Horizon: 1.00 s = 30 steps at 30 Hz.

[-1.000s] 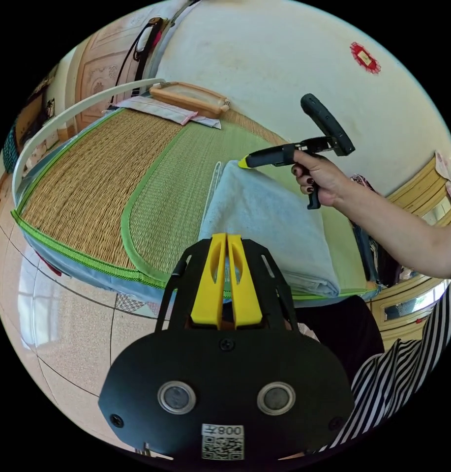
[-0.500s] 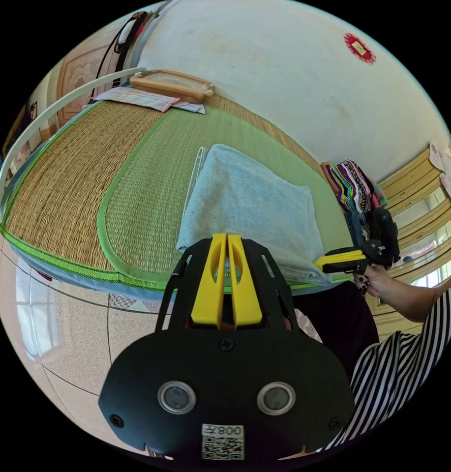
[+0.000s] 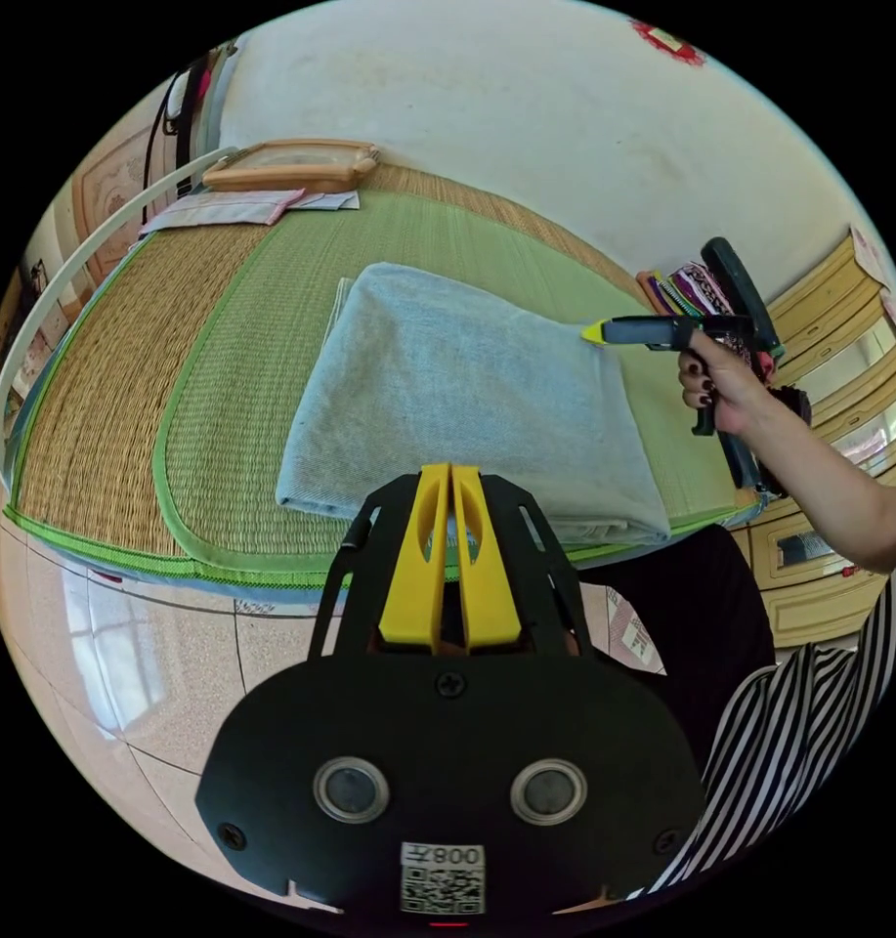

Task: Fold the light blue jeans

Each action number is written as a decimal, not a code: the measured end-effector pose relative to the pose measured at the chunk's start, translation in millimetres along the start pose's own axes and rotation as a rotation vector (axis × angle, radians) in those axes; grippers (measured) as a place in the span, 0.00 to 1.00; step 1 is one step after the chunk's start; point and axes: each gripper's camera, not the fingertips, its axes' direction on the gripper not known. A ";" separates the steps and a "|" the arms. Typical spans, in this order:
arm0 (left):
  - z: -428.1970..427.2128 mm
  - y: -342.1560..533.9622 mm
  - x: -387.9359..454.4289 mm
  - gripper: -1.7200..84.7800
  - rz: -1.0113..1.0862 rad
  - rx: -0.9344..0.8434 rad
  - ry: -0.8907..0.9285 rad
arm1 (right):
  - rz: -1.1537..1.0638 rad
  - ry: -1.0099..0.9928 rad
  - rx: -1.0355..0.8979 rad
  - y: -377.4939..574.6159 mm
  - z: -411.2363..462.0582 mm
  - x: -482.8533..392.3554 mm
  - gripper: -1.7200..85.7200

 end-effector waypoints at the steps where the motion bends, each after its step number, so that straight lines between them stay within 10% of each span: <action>1: 2.4 -2.5 3.0 0.02 0.003 -0.006 -0.002 | 0.024 0.002 -0.040 -6.6 7.7 7.9 0.02; 18: 42.9 -39.5 50.8 0.02 0.041 -0.065 0.039 | 0.307 -0.133 0.093 69.8 -70.5 108.5 0.02; 30: 73.9 -65.3 65.3 0.02 0.086 -0.110 0.097 | 0.012 -0.359 -0.184 214.2 -72.5 22.1 0.02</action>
